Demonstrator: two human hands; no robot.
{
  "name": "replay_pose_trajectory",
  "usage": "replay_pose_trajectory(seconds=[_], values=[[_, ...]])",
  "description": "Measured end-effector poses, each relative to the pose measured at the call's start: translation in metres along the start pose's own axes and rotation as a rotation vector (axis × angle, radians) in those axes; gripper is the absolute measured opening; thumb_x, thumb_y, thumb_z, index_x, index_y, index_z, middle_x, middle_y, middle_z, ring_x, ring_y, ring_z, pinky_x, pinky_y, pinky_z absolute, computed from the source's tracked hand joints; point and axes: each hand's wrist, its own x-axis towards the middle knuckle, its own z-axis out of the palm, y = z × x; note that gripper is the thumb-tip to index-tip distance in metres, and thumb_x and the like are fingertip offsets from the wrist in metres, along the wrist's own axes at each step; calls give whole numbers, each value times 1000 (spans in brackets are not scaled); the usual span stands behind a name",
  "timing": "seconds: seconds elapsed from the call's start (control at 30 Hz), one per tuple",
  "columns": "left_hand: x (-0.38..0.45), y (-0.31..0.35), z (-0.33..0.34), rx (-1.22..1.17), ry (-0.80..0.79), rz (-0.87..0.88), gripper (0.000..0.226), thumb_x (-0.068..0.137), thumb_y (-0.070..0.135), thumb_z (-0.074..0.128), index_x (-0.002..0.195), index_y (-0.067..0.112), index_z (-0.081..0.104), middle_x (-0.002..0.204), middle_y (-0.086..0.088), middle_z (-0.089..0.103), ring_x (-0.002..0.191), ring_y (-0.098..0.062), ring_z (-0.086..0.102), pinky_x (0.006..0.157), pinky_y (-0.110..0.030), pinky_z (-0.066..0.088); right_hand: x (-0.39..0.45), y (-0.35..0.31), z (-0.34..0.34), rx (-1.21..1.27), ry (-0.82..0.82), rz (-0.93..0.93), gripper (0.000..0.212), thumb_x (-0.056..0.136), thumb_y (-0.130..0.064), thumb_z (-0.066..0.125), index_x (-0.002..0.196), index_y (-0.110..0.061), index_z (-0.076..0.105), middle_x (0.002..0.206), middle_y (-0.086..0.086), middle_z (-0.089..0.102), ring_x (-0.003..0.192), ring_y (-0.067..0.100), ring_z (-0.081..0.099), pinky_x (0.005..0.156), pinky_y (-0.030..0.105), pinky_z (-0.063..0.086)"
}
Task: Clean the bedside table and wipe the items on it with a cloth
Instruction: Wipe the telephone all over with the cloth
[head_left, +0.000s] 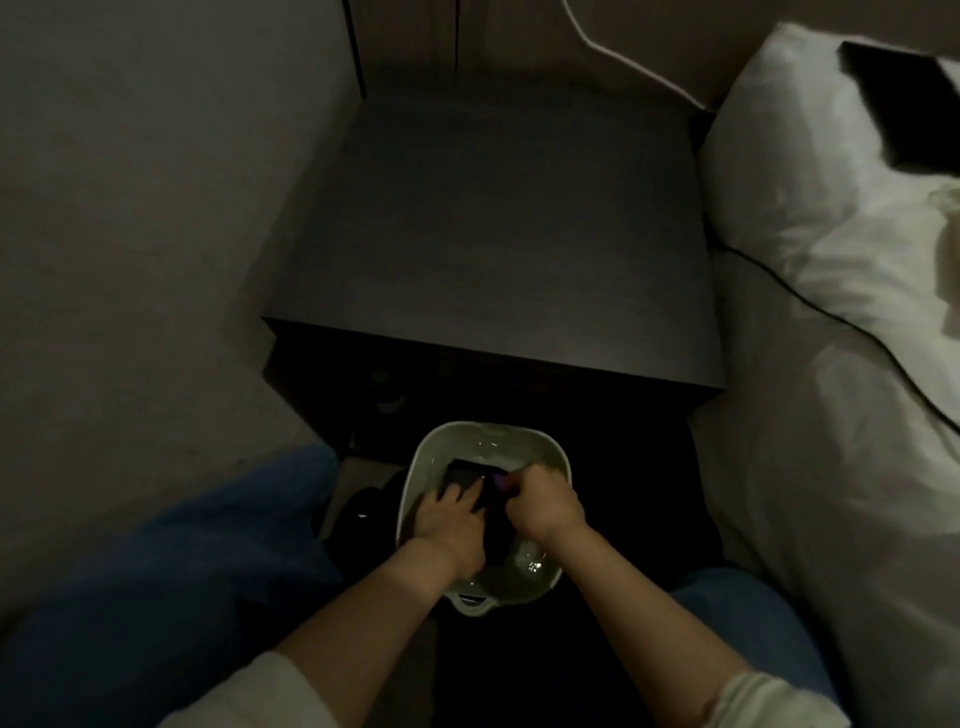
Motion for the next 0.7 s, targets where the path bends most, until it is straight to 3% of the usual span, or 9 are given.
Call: replay_pose_trajectory(seconds=[0.13, 0.27, 0.33, 0.43, 0.53, 0.63, 0.7], values=[[11, 5, 11, -24, -92, -25, 67, 92, 33, 46, 153, 24, 18, 161, -1, -6, 146, -28, 8, 117, -48, 13, 3, 7, 6, -17, 17, -5, 32, 86, -12, 53, 113, -20, 69, 114, 10, 63, 108, 28, 59, 82, 33, 51], [17, 6, 17, -53, -65, -34, 73, 90, 30, 48, 154, 22, 12, 161, -5, -1, 145, -28, 12, 117, -45, 16, 6, 14, 13, -12, 73, 10, 28, 88, -13, 53, 111, -16, 69, 113, 11, 63, 106, 28, 59, 83, 33, 51], [17, 8, 14, -56, -13, -35, 71, 89, 28, 49, 153, 19, 18, 160, -8, 7, 143, -29, 17, 117, -42, 18, 9, 17, 16, -46, 43, 17, 30, 87, -14, 54, 114, -17, 68, 116, 10, 63, 110, 28, 58, 85, 33, 50], [11, 11, 14, -127, 204, -87, 56, 86, 22, 51, 141, 19, 41, 151, -7, 30, 132, -28, 35, 108, -37, 33, 14, 14, 20, -20, -34, 57, 30, 87, -15, 54, 115, -10, 64, 117, 13, 65, 112, 30, 60, 88, 32, 49], [9, 9, 17, -527, 354, -286, 50, 85, 14, 50, 135, 19, 46, 140, -7, 42, 123, -30, 47, 101, -38, 43, 21, 4, 27, 125, -85, 139, 43, 90, -19, 55, 130, -5, 47, 128, 17, 59, 120, 31, 56, 94, 32, 46], [17, 3, 15, -1119, 230, -480, 43, 88, 13, 52, 131, 13, 53, 132, -15, 53, 119, -32, 53, 101, -38, 44, 26, -2, 35, 268, -166, 223, 52, 91, -22, 57, 137, -4, 39, 136, 17, 53, 126, 31, 52, 101, 32, 43], [22, 2, 16, -1472, 139, -531, 30, 89, 15, 54, 118, 12, 62, 115, -17, 65, 105, -32, 63, 95, -43, 51, 25, -2, 39, 326, -210, 261, 49, 92, -20, 56, 137, -5, 41, 136, 17, 53, 126, 31, 51, 101, 32, 41]])
